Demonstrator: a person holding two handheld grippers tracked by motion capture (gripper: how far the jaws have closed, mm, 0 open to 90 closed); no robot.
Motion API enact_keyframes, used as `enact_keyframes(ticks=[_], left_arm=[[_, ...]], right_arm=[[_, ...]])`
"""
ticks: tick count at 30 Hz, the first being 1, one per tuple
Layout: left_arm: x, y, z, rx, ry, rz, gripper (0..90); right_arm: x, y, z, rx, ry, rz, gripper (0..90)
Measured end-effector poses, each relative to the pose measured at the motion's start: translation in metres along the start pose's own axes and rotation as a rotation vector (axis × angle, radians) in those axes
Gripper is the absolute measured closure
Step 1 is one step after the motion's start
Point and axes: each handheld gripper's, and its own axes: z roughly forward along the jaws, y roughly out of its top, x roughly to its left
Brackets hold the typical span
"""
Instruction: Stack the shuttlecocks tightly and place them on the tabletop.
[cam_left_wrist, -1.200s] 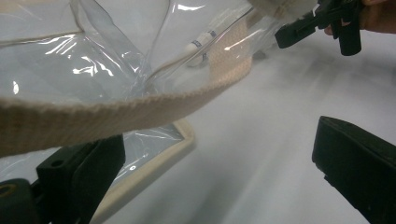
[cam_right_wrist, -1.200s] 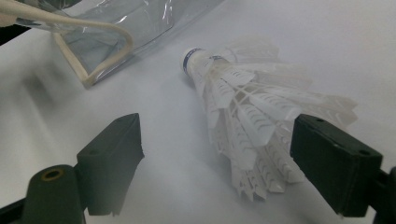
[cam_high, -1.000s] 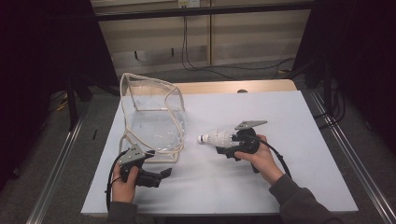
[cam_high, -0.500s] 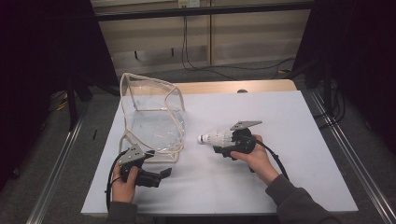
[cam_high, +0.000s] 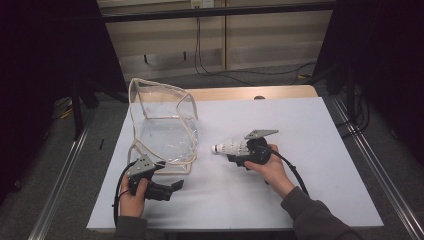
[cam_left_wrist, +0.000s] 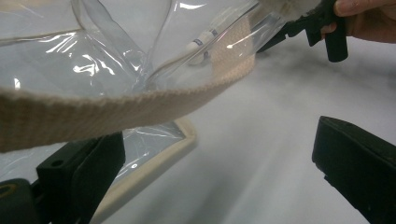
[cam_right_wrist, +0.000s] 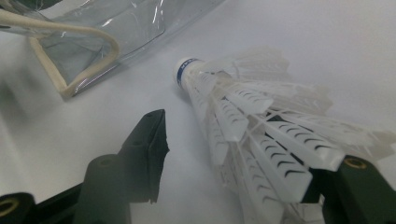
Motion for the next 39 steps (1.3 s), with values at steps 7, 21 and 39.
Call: enact_keyframes(ticks=[7,21,39], left_arm=[[0.0001,-0.0002,0.0000,0.001,0.000,-0.001,2.8],[0.0003,-0.0003,-0.0003,0.000,0.001,-0.001,2.8],[0.0003,-0.0013,-0.0019,-0.002,0.004,-0.004,2.8]], right_arm=[[0.0004,0.0001,0.0019,0.003,-0.005,-0.009,48.3],[0.0032,0.0010,0.0059,-0.001,-0.025,-0.018,54.2],[-0.0006,0.0016,0.0040,0.000,-0.047,-0.020,83.0]])
